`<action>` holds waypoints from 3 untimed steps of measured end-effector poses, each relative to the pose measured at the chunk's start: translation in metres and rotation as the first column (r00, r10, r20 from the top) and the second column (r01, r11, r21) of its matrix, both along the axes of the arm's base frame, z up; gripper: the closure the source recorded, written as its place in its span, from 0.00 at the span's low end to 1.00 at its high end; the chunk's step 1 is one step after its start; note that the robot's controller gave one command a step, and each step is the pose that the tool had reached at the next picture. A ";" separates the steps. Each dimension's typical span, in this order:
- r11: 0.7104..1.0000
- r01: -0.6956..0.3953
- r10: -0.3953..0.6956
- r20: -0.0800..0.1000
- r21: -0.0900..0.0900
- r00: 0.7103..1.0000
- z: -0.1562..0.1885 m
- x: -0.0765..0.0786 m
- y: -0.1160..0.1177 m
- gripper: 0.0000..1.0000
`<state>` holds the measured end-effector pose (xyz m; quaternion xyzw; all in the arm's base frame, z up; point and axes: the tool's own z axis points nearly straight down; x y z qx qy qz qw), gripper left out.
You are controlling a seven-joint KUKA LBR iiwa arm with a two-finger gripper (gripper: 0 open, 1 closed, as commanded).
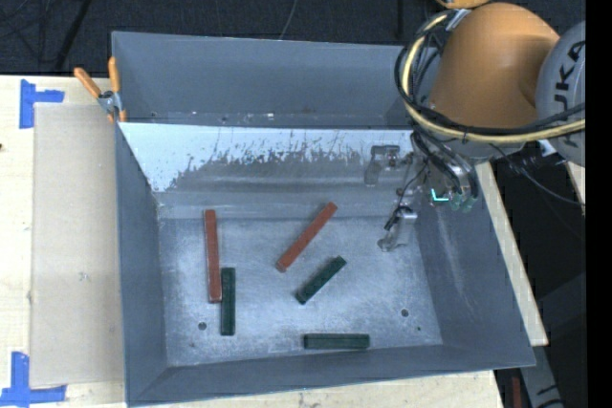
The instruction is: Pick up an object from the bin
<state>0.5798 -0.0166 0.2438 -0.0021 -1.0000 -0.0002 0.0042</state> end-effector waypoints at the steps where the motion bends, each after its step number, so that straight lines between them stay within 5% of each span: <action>1: 1.000 0.004 -0.004 0.010 0.001 1.000 -0.176 -0.017 0.053 0.00; 2: 0.953 -0.303 0.303 0.007 -0.001 0.953 -0.150 -0.031 0.016 0.00; 3: 0.829 -0.560 0.559 0.011 -0.001 0.829 -0.173 -0.027 0.044 0.00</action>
Offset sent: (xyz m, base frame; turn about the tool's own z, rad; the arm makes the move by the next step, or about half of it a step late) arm -0.0175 0.0512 -0.1738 0.0057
